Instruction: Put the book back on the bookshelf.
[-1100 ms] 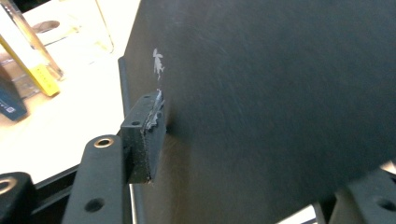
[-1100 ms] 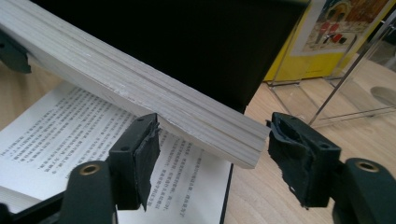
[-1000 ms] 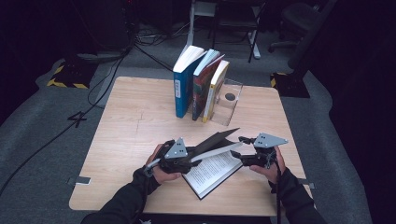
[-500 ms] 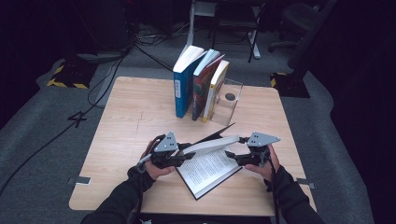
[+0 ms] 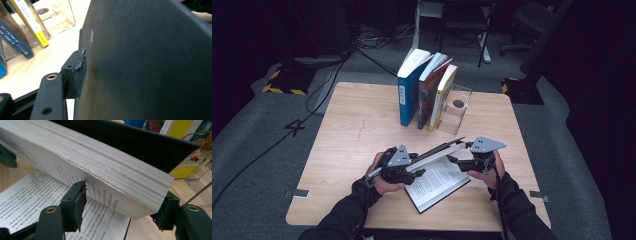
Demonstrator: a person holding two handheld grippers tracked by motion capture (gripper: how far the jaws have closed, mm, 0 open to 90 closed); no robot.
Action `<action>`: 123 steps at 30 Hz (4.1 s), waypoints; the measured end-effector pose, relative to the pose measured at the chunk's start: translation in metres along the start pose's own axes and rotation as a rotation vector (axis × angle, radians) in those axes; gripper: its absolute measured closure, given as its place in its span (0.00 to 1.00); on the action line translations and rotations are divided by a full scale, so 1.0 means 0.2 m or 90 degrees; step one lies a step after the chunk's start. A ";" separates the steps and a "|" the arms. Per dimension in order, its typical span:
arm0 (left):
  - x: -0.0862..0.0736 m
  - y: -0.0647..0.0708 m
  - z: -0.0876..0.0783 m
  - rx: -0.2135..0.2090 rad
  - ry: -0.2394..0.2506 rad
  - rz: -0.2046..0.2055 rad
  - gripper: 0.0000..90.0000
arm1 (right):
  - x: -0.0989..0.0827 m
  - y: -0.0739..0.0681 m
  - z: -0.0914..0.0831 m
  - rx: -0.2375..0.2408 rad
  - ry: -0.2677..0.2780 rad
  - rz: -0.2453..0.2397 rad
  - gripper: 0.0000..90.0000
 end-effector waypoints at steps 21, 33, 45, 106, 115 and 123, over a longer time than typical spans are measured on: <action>-0.02 -0.11 -0.16 -0.077 0.031 0.003 0.73 | -0.02 -0.02 0.04 0.087 -0.004 -0.009 0.36; -0.01 -0.07 -0.15 -0.073 0.004 0.033 0.65 | 0.04 -0.07 0.07 0.159 0.014 -0.039 0.46; -0.02 -0.09 -0.17 -0.015 -0.012 0.027 0.54 | 0.03 -0.17 0.05 0.206 0.007 -0.078 0.75; 0.06 0.06 -0.17 0.060 -0.162 0.132 0.63 | 0.07 -0.27 0.06 0.106 -0.031 -0.171 0.66; 0.06 0.01 -0.19 0.037 -0.148 0.123 0.67 | 0.01 -0.19 0.09 0.127 -0.015 -0.121 0.62; 0.09 0.02 -0.17 0.097 -0.183 0.090 0.48 | 0.05 -0.24 0.09 0.095 -0.023 -0.149 0.69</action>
Point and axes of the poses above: each handheld gripper's, and its own axes: z roughly forward along the jaws, x roughly out of its top, y roughly to its right, the point moved 4 cm from there along z, roughly forward along the jaws, and after that the axes turned 2 degrees about y, right-handed, at the moved point
